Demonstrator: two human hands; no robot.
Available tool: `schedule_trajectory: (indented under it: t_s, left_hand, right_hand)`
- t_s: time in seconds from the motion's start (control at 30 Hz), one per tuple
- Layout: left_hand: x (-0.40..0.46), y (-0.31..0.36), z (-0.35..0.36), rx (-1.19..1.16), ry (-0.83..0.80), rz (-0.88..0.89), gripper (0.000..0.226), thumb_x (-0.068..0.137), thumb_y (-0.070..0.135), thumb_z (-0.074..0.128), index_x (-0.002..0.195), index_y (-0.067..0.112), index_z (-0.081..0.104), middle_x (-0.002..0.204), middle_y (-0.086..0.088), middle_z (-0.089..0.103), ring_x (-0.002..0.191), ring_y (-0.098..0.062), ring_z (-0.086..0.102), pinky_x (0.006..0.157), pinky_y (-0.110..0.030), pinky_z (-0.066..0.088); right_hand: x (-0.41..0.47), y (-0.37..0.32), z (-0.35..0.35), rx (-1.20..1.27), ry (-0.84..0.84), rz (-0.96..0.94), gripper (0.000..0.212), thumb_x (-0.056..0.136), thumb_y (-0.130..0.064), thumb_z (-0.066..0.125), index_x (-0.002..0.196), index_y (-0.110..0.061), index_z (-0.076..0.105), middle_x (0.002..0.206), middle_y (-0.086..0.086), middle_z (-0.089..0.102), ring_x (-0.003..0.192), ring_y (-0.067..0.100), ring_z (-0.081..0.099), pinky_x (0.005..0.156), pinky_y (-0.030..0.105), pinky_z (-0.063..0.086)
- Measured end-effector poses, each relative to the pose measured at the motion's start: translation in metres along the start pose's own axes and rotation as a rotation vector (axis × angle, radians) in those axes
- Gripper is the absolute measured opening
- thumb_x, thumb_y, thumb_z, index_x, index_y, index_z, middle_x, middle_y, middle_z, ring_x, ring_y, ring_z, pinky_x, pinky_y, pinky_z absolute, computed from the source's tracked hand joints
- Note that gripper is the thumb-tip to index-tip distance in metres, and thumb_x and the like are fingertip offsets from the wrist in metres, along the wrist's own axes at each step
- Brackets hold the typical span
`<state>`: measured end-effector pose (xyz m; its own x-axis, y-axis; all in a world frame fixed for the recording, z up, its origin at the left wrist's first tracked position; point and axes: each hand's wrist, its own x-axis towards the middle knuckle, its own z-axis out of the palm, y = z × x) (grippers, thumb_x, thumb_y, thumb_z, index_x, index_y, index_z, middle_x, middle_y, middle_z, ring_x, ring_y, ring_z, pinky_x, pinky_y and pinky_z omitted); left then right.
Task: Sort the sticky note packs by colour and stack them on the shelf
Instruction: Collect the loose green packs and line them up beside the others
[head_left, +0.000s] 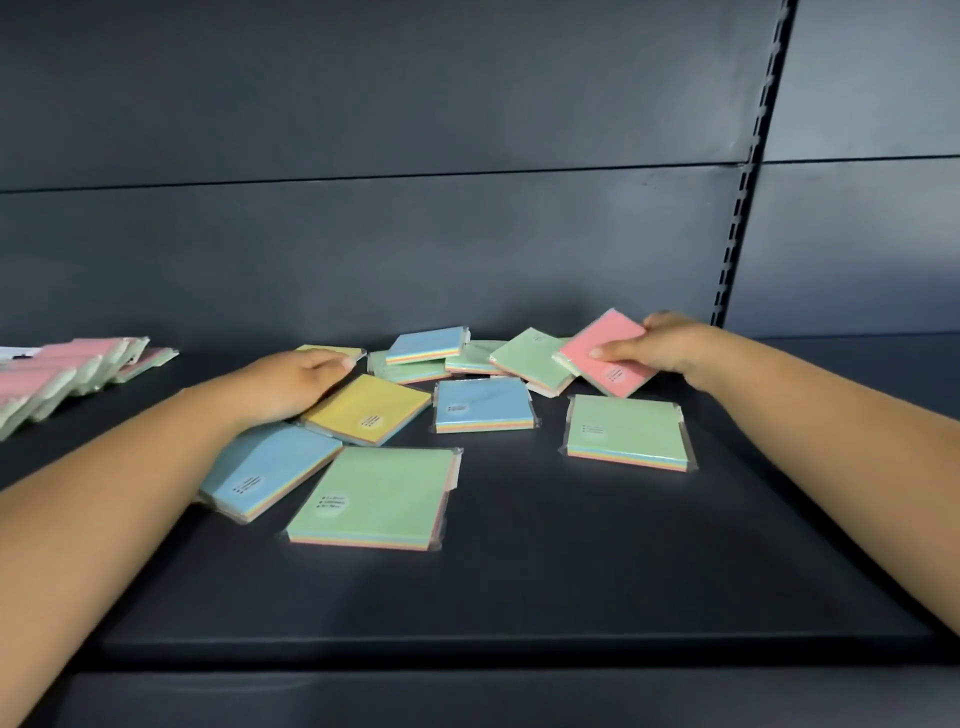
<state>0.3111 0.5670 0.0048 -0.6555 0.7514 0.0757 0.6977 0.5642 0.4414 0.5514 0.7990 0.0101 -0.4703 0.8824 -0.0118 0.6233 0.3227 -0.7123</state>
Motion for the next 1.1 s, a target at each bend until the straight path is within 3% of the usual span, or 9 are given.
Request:
schedule_trajectory:
  t_s: [0.13,0.2,0.3,0.47,0.6,0.67,0.77,0.93,1.1]
  left_hand:
    - [-0.013,-0.007,-0.019,-0.151,0.095,-0.015,0.043,0.095,0.040,0.042,0.135,0.024,0.047,0.146,0.003,0.041,0.136,-0.018,0.034,0.110,-0.030,0.021]
    - [-0.026,0.005,-0.022,-0.172,0.102,0.038,0.041,0.095,0.039,0.044,0.132,0.023,0.051,0.143,0.004,0.045,0.132,-0.015,0.038,0.105,-0.027,0.024]
    - [-0.057,0.067,-0.008,-0.047,0.065,0.339,0.040,0.093,0.042,0.045,0.131,0.028,0.050,0.137,0.013,0.048,0.127,-0.008,0.041,0.094,-0.019,0.027]
    - [-0.086,0.162,0.060,0.289,-0.251,0.715,0.060,0.090,0.053,0.044,0.142,0.024,0.033,0.146,0.004,0.036,0.133,-0.014,0.032,0.101,-0.019,0.024]
    - [-0.077,0.169,0.077,0.363,-0.209,0.724,0.042,0.096,0.042,0.040,0.128,0.020,0.053,0.127,-0.006,0.057,0.116,-0.026,0.050,0.096,-0.031,0.040]
    - [-0.079,0.167,0.071,0.278,-0.148,0.707,0.038,0.096,0.041,0.041,0.114,0.015,0.063,0.103,-0.004,0.065,0.099,-0.021,0.054,0.082,-0.023,0.042]
    - [-0.081,0.163,0.060,-0.008,-0.057,0.563,0.040,0.096,0.034,0.046,0.070,0.005,0.052,0.062,0.003,0.042,0.067,-0.017,0.039,0.054,-0.013,0.028]
    - [-0.089,0.160,0.050,-0.375,-0.082,0.289,0.032,0.092,0.043,0.049,0.084,0.014,0.062,0.081,-0.001,0.055,0.077,-0.017,0.049,0.064,-0.022,0.037]
    - [-0.117,0.157,0.067,0.068,-0.190,0.468,0.036,0.092,0.046,0.046,0.104,0.018,0.066,0.101,-0.002,0.060,0.097,-0.019,0.051,0.082,-0.026,0.034]
  right_hand:
    - [-0.010,-0.002,-0.015,0.447,0.029,0.005,0.017,0.084,-0.014,0.067,0.084,-0.014,0.050,0.108,0.009,0.062,0.090,0.020,0.058,0.077,0.035,0.047]
    - [-0.021,-0.007,-0.020,0.549,0.017,-0.018,0.015,0.086,-0.009,0.063,0.095,-0.012,0.052,0.107,0.008,0.061,0.086,0.017,0.059,0.078,0.035,0.047]
    - [-0.037,-0.012,-0.022,0.573,0.003,-0.066,0.045,0.086,-0.007,0.063,0.127,-0.013,0.046,0.106,0.005,0.060,0.081,0.015,0.059,0.076,0.036,0.048]
    - [-0.066,-0.009,-0.034,0.668,0.070,-0.105,0.054,0.085,-0.005,0.064,0.133,-0.013,0.040,0.112,0.007,0.059,0.080,0.015,0.060,0.070,0.037,0.048]
    - [-0.093,0.018,-0.048,0.706,0.207,-0.120,0.044,0.086,-0.008,0.063,0.125,-0.014,0.044,0.110,0.005,0.058,0.084,0.019,0.061,0.068,0.038,0.052]
    - [-0.104,0.033,-0.054,0.775,0.295,-0.106,0.043,0.086,-0.009,0.063,0.125,-0.013,0.045,0.110,0.004,0.057,0.087,0.020,0.060,0.064,0.035,0.052]
    - [-0.118,0.047,-0.062,0.909,0.306,-0.069,0.037,0.088,-0.009,0.061,0.122,-0.011,0.049,0.104,0.003,0.058,0.075,0.011,0.058,0.055,0.027,0.046]
    - [-0.134,0.056,-0.061,1.083,0.221,0.029,0.023,0.089,-0.008,0.059,0.108,-0.017,0.049,0.087,-0.002,0.061,0.072,0.010,0.059,0.055,0.029,0.047]
    - [-0.148,0.049,-0.055,1.232,0.189,0.075,0.019,0.093,-0.004,0.051,0.109,-0.014,0.046,0.088,0.002,0.060,0.075,0.014,0.060,0.066,0.036,0.051]
